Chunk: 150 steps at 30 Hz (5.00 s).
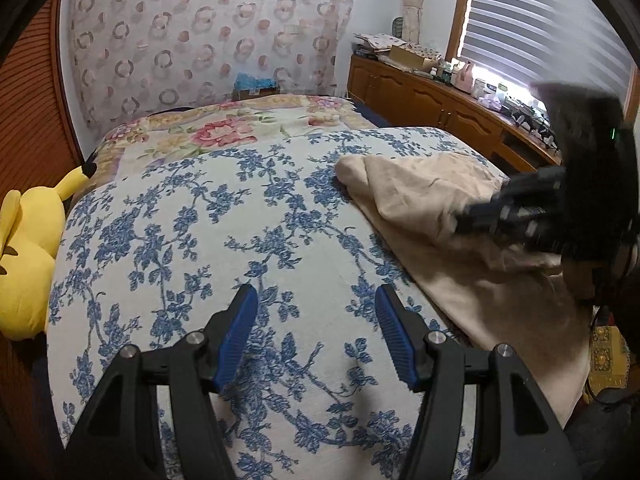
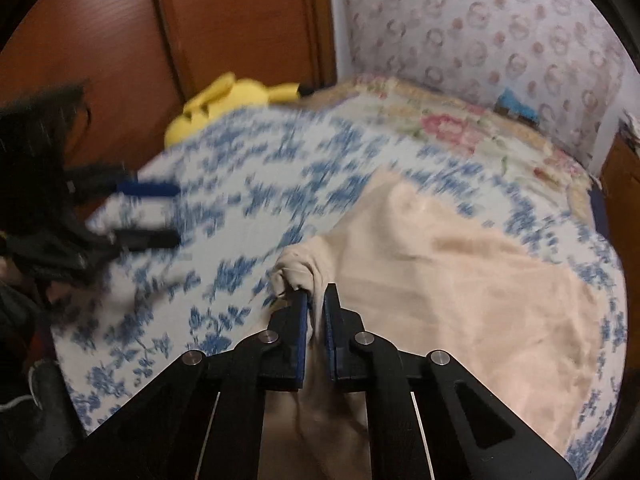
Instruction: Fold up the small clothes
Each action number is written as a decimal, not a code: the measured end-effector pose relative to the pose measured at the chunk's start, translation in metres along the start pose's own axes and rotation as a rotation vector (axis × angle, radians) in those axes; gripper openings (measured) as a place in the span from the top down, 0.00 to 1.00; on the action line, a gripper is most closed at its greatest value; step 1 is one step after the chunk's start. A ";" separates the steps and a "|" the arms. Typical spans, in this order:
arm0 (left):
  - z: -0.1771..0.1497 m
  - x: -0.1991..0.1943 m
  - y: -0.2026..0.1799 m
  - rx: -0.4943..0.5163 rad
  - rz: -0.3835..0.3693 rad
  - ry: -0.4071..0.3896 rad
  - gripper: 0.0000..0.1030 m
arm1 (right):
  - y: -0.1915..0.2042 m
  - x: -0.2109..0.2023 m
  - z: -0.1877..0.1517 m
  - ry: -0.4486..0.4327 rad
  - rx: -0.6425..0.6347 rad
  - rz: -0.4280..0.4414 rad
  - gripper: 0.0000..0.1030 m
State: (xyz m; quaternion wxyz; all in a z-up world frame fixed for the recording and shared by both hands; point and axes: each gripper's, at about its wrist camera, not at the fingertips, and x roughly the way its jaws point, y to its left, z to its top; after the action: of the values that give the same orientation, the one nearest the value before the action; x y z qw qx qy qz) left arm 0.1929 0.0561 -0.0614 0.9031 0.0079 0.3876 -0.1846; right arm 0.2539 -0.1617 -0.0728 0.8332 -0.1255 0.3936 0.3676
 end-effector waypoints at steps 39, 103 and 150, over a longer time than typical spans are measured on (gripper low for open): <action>-0.005 0.009 -0.086 0.099 -0.086 0.019 0.41 | -0.115 -0.146 -0.091 -0.004 0.266 -0.268 0.69; -0.118 -0.046 -0.179 0.169 -0.166 0.103 0.61 | -0.014 -0.173 -0.245 0.010 0.328 -0.319 0.73; 0.109 0.041 -0.081 0.049 -0.124 -0.096 0.99 | -0.148 -0.154 -0.060 -0.271 0.239 -0.230 0.95</action>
State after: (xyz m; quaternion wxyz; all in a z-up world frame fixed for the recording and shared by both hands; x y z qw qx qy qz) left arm 0.2670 -0.0502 -0.0031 0.9070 -0.0030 0.3390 -0.2497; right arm 0.2609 -0.3746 -0.0089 0.9238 -0.0192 0.3021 0.2343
